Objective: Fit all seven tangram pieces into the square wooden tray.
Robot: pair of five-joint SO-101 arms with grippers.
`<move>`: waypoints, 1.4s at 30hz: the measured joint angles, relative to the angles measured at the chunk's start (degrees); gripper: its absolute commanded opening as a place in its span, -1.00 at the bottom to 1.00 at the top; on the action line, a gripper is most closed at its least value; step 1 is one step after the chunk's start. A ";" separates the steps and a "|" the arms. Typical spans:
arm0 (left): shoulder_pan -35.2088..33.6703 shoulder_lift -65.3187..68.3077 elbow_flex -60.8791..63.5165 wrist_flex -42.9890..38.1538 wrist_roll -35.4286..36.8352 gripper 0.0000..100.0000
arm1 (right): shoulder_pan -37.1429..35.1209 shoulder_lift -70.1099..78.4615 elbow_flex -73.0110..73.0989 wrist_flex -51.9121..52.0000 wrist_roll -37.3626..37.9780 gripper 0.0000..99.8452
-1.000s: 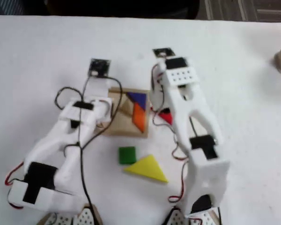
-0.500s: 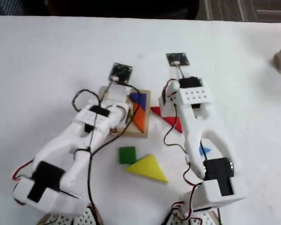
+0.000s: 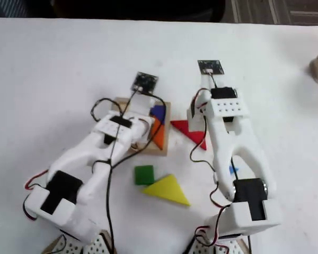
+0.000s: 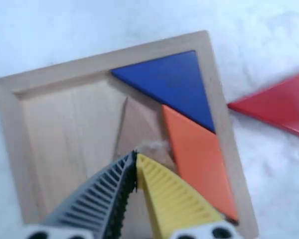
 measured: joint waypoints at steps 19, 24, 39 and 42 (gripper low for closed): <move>0.62 -4.84 0.00 1.67 -0.09 -0.96 | 2.11 0.00 0.00 -0.26 0.00 -0.96; -3.78 -2.46 -1.41 -0.26 1.32 -0.96 | 2.11 0.00 0.00 -0.26 0.00 -0.96; -2.64 9.93 -10.46 -0.62 2.99 -0.96 | 2.11 0.00 0.00 -0.26 0.00 -0.96; -1.67 9.58 -10.37 -0.62 3.08 -0.96 | 2.11 0.00 0.00 -0.26 0.00 -0.96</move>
